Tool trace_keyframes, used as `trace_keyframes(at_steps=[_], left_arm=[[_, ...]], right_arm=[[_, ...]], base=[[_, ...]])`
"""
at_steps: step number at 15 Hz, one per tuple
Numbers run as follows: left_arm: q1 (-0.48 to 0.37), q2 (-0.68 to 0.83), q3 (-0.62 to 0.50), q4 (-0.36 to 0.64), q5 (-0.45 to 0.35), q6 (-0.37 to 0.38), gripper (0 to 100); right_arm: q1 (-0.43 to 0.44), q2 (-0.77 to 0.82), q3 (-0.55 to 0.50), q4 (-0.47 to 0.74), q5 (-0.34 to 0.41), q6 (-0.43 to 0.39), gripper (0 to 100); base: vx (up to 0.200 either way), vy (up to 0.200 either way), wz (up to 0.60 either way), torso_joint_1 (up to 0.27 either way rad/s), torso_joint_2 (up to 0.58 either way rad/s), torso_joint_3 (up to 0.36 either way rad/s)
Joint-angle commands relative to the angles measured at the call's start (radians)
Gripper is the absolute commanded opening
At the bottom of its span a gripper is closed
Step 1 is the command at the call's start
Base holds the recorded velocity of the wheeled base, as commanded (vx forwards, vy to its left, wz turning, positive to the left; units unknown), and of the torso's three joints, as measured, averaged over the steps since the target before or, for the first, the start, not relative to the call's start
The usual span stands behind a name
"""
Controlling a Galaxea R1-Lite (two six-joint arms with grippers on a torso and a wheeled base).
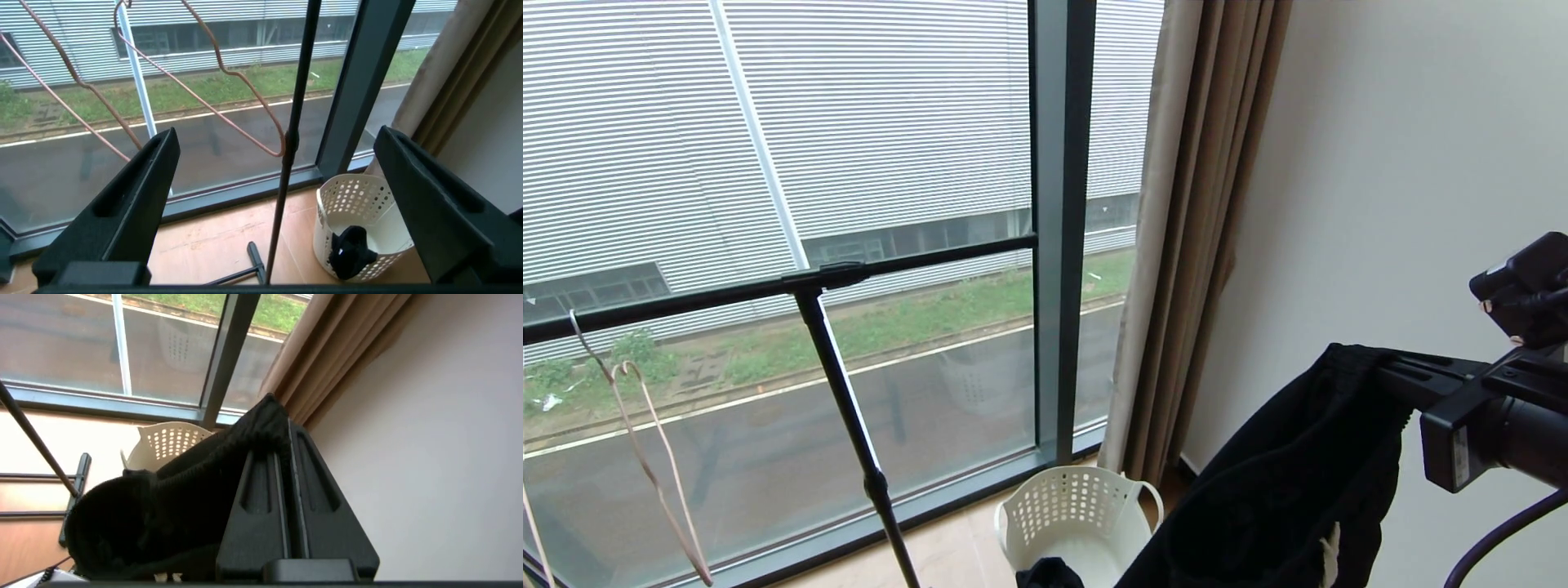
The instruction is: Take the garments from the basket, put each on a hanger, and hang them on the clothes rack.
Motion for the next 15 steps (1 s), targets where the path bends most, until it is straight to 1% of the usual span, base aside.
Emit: trace_keyframes(at_steps=[1,6,11,15], left_arm=[[0.0,0.001,0.0,0.0,0.0,0.001,100],[0.0,0.001,0.0,0.0,-0.002,0.001,100],[0.0,0.001,-0.001,0.0,-0.002,-0.004,100],[0.0,0.001,-0.001,0.0,-0.002,-0.006,100]], right_arm=[[-0.008,-0.001,0.0,-0.001,0.0,0.001,0],[-0.008,-0.002,0.0,-0.002,0.001,0.001,0],[-0.008,-0.004,0.0,-0.002,0.001,0.001,0],[-0.008,-0.004,0.0,-0.002,0.001,0.001,0]], base=[[0.0,0.0,0.6,0.007,-0.01,0.002],[0.0,0.0,0.6,0.008,0.0,-0.001],[-0.2,0.0,0.0,0.008,0.0,-0.002],[0.0,0.2,0.0,-0.008,0.0,0.007]])
